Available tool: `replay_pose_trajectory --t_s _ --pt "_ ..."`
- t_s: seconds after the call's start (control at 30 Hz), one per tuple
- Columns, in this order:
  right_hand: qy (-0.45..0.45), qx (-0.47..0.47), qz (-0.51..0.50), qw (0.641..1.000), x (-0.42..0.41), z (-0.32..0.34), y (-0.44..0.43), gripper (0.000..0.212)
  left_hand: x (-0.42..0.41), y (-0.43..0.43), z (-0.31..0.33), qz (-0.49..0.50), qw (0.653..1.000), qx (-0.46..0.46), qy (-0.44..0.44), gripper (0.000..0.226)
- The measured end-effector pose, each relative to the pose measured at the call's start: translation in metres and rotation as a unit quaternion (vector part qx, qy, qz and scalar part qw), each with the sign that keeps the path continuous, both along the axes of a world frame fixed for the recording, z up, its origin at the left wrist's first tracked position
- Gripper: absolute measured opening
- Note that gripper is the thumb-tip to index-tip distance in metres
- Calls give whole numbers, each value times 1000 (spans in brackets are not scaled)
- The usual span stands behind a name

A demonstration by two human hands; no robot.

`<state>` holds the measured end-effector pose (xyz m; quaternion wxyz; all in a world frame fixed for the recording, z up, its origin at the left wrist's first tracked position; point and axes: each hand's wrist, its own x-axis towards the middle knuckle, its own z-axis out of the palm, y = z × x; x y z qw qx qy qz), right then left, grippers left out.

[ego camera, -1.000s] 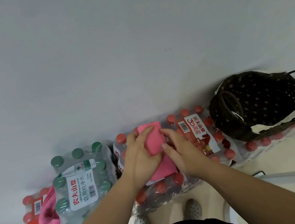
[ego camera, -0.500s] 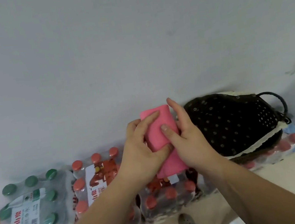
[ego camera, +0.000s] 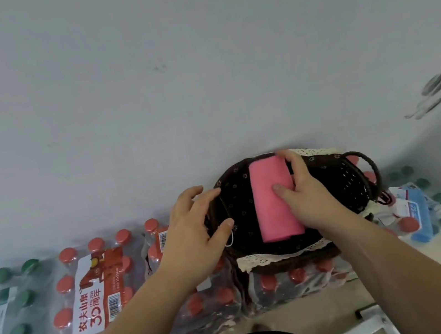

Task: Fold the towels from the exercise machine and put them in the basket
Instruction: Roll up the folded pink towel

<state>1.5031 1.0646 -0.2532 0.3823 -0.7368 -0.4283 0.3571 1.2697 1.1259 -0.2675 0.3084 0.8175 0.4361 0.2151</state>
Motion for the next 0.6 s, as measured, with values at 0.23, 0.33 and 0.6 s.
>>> replay_pose_trajectory --t_s 0.23,0.33,0.6 --pt "-15 -85 122 989 -16 -29 16 34 0 -9 -10 1 1000 7 24 52" --pt "14 -93 138 986 -28 -42 23 35 2 -10 -9 -2 999 8 31 50" --pt "-546 -120 304 771 -23 -48 11 66 -1 -9 -10 -23 998 25 43 52"
